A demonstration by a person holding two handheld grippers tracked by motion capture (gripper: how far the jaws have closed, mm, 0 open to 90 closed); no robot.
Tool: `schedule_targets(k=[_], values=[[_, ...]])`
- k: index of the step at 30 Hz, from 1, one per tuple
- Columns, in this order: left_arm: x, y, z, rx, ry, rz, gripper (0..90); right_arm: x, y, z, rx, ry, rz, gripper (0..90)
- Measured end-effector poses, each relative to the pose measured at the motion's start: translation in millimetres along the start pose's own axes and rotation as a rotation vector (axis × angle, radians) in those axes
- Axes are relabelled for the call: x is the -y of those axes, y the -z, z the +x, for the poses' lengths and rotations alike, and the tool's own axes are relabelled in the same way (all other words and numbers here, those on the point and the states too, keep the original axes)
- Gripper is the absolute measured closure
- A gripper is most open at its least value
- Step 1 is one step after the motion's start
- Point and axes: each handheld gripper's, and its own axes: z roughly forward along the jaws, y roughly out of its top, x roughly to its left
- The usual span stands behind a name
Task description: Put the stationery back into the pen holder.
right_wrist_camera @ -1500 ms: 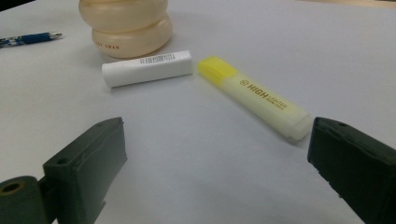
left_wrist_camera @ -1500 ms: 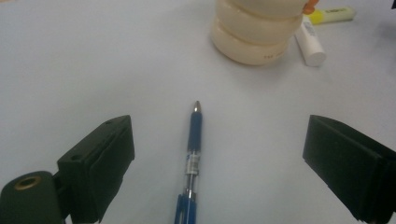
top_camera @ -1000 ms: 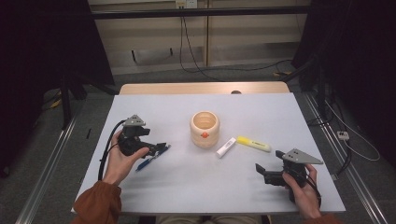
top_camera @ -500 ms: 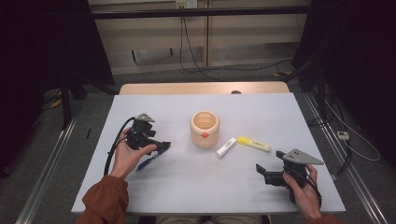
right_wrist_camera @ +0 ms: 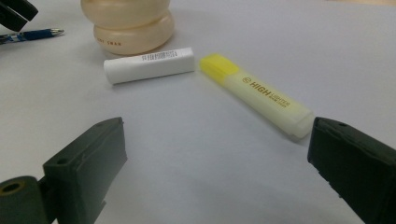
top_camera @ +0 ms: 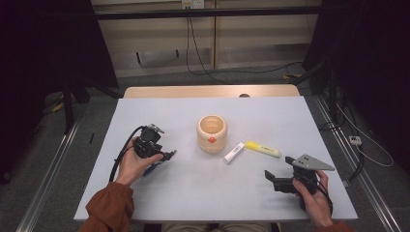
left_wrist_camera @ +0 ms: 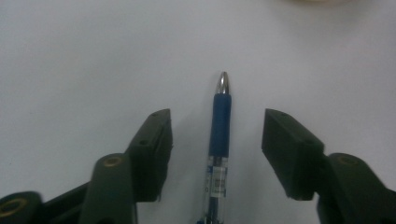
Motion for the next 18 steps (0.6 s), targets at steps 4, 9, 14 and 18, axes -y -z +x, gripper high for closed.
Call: schedule_targets(k=[4, 9, 14, 18], values=[[0.0, -3.9, -1.1, 0.000, -0.001, 0.012, 51.8, 0.0, -0.5, 0.1, 0.000, -0.002, 0.001, 4.0], [1.7, -7.1, 0.8, 0.010, 0.018, 0.030, 59.0, 0.1, -0.3, -0.3, 0.000, 0.000, 0.000, 4.0], [2.3, -9.1, 0.1, 0.005, 0.001, 0.050, 65.9, 0.3, -0.2, -0.7, -0.003, -0.005, 0.000, 4.0], [1.4, -13.7, -4.9, -0.010, -0.013, 0.074, 70.9, 0.1, -0.4, -0.1, -0.005, -0.002, 0.001, 4.0]])
